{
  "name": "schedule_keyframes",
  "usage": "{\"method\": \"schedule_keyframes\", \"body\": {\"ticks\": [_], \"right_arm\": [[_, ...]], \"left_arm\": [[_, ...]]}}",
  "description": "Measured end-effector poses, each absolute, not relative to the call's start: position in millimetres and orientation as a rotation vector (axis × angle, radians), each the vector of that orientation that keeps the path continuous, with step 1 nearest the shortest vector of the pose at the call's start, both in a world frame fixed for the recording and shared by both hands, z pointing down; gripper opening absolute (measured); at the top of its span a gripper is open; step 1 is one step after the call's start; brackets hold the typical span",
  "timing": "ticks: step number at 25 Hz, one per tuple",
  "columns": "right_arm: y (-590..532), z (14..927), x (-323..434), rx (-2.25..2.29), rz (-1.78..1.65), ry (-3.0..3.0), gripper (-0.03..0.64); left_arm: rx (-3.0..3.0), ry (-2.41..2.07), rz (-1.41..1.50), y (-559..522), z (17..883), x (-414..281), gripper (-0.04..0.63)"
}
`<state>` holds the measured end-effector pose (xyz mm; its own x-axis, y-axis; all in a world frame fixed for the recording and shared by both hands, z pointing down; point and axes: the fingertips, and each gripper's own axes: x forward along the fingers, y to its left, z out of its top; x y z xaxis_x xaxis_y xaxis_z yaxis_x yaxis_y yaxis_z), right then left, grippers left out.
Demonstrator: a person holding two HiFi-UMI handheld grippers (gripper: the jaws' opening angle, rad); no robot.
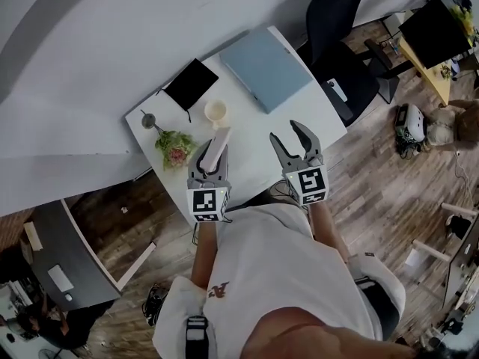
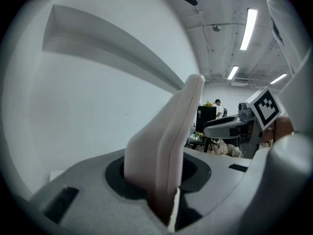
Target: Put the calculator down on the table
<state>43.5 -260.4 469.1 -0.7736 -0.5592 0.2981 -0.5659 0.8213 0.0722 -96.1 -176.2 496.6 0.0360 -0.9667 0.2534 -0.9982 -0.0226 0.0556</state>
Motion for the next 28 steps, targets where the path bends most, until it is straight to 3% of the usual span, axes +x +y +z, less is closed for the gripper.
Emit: {"method": "schedule_keyframes", "body": {"ticks": [28], "right_arm": [[-205.9,587.2,25.6,0.717,0.168,-2.433,0.215]], "left_arm": [[1.960,-1.641,0.153,-158.6,623.2,-83.3,0.118]]}}
